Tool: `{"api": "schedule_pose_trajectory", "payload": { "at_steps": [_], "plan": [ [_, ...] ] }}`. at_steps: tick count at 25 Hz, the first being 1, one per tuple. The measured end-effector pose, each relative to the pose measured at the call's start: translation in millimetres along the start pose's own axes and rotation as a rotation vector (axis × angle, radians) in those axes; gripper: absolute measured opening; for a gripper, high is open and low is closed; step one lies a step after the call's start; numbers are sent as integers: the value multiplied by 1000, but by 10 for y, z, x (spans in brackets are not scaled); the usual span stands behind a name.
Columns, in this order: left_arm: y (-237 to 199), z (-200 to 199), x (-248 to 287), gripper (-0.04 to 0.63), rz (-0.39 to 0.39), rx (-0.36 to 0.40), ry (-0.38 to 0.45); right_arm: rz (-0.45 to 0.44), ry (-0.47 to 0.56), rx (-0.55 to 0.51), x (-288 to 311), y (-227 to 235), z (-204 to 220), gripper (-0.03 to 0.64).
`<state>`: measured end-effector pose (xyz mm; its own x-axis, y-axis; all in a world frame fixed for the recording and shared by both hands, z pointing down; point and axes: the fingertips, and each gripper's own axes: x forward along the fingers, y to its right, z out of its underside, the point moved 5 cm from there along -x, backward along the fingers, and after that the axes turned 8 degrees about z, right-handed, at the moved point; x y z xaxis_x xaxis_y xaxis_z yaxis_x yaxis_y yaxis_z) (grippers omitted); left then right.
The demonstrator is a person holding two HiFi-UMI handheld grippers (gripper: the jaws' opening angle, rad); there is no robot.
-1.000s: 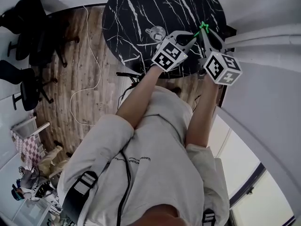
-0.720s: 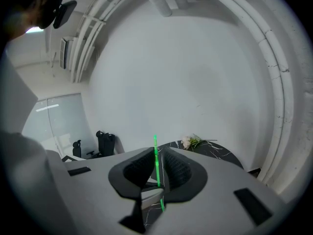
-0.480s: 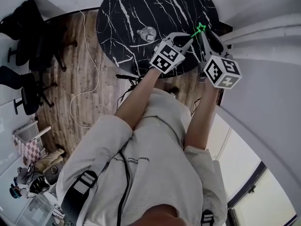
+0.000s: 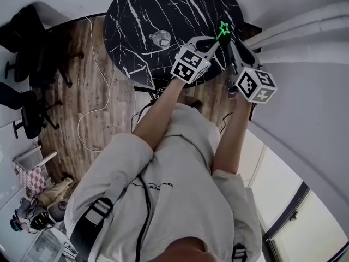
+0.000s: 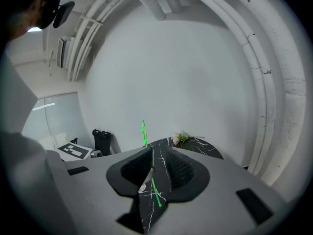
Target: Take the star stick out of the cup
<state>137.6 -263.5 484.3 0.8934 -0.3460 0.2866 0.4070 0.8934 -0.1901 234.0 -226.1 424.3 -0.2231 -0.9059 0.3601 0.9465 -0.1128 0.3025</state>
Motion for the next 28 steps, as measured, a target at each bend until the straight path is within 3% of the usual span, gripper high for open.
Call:
{"api": "schedule_pose_trajectory", "payload": {
  "at_steps": [6,11,16,28],
  "plan": [
    [108,25,56,25,1,-18,6,41,-30,-10,-41,125,216,89],
    [279,36,101,25,0,3,-10,123,3,-11,-106,249,422,87],
    [309,39,109,25,-8,-4,-7,148,9,16,-145,345,563,71],
    [475,74,110,25,-22,-30,18,117,-37,13,-289,374,759,41]
  ]
}}
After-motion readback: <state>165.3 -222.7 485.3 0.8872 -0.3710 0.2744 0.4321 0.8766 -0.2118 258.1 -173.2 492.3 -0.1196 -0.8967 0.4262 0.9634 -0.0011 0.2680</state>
